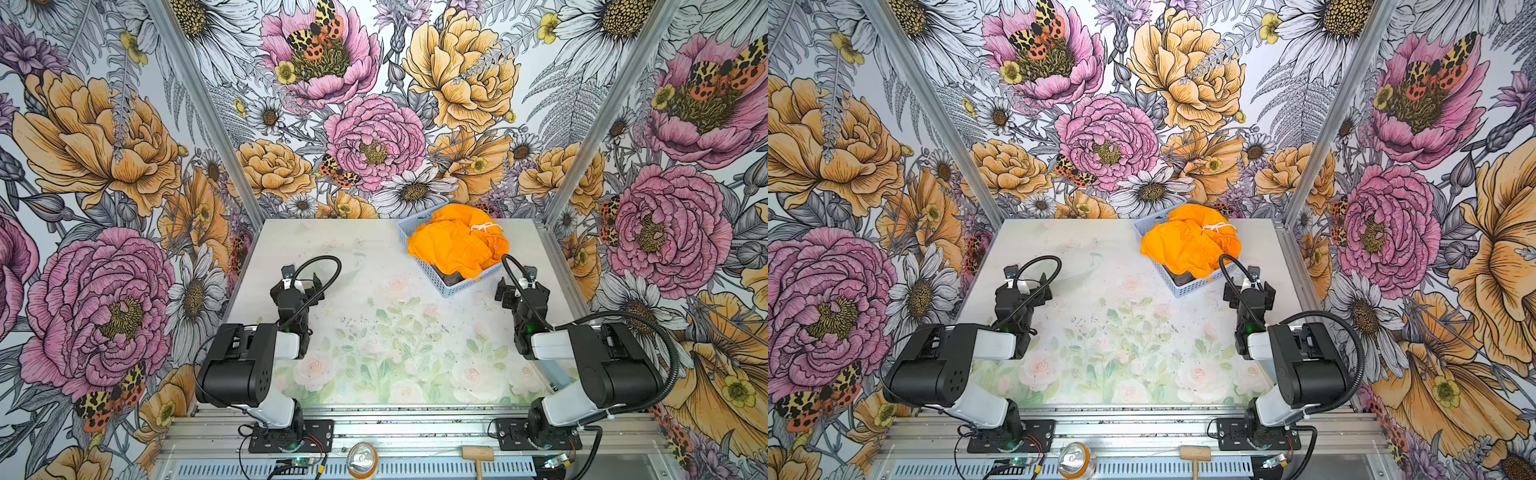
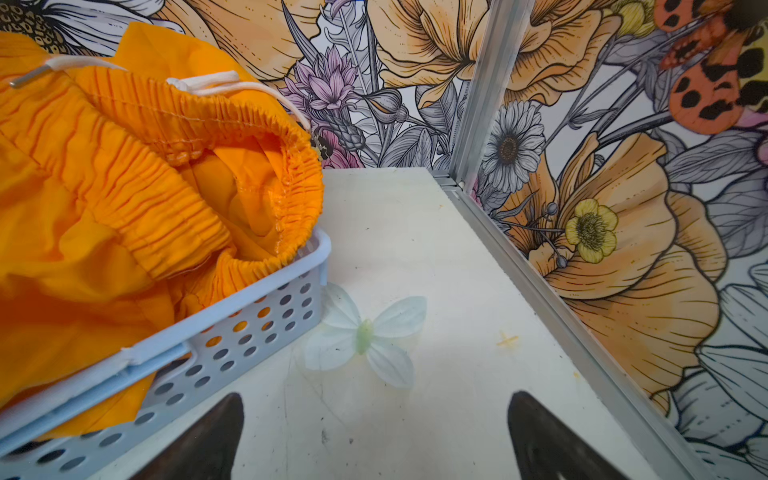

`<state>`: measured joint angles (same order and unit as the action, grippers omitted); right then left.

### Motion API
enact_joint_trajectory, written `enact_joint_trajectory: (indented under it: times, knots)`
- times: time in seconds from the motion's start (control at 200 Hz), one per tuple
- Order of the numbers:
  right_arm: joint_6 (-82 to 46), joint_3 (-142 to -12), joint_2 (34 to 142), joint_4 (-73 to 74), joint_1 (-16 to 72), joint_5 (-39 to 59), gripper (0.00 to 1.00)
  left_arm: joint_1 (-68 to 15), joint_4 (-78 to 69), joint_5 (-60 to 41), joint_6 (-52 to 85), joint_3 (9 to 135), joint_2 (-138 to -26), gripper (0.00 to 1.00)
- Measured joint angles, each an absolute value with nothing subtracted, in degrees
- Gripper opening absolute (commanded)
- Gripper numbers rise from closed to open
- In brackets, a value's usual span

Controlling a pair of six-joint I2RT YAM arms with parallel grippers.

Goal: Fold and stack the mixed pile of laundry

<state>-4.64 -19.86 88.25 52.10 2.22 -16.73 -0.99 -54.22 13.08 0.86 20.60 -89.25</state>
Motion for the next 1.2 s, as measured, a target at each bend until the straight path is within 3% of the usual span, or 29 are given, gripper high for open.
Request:
enact_joint_trajectory:
  times: [1.196]
  knots:
    - [-5.06,-20.82,87.9,49.78,1.15,-15.49,1.0,-0.99,-54.22,13.08,0.86,20.62,-89.25,0.99]
